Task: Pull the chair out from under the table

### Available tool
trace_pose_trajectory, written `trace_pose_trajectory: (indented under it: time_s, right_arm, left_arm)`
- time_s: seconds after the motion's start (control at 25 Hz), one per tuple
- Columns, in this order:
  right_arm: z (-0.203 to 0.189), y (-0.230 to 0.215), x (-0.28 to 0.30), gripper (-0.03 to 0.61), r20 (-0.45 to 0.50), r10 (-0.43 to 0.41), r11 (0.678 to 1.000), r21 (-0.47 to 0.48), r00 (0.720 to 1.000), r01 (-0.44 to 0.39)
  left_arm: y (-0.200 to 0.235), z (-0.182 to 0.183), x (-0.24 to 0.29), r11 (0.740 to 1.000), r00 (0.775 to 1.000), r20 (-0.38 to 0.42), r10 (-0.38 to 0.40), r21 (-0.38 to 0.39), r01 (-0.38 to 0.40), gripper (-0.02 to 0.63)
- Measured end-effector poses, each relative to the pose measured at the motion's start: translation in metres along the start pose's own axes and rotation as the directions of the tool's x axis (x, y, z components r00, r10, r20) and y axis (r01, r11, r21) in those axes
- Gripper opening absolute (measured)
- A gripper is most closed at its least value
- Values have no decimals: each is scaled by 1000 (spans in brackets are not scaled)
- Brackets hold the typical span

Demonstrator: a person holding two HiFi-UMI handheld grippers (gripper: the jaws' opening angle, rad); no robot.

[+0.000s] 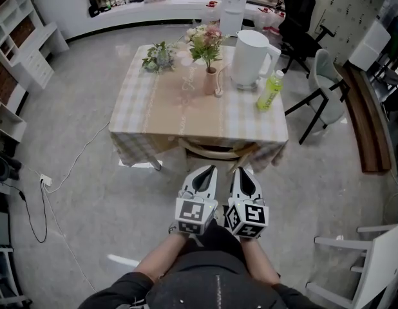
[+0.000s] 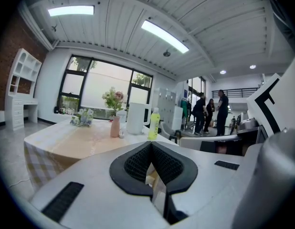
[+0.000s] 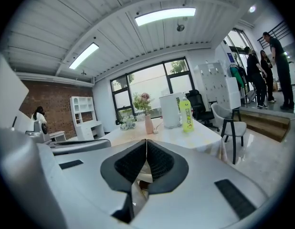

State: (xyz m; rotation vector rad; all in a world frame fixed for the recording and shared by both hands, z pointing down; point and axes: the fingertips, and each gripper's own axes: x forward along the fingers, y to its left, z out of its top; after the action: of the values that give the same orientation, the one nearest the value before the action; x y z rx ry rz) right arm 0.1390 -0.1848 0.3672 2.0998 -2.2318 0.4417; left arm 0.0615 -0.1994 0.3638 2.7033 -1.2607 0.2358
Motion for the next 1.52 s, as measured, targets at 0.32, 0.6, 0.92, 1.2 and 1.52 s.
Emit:
trace_pose_trajectory:
  time_s: [0.32, 0.6, 0.92, 1.2, 1.52]
  right_arm:
    - [12, -24, 33, 12, 8, 14, 1000, -10, 1000, -14]
    - [36, -33, 54, 12, 24, 44, 999, -5, 999, -44]
    - [33, -47, 77, 12, 34, 98, 994, -60, 995, -96]
    - [35, -47, 86, 14, 67, 150, 986, -84, 986, -144]
    - [27, -45, 96, 14, -24, 218, 968, -121, 976, -219]
  left_arm:
    - [4, 4, 40, 1000, 1000, -2, 7, 17, -7, 9]
    - [2, 13, 67, 999, 1000, 0, 3, 34, -3, 9]
    - [5, 15, 91, 997, 1000, 13, 6, 72, -6, 9]
    - [-4, 15, 99, 985, 991, 25, -129, 118, 125, 9]
    - [11, 3, 100, 976, 984, -67, -166, 129, 173, 9]
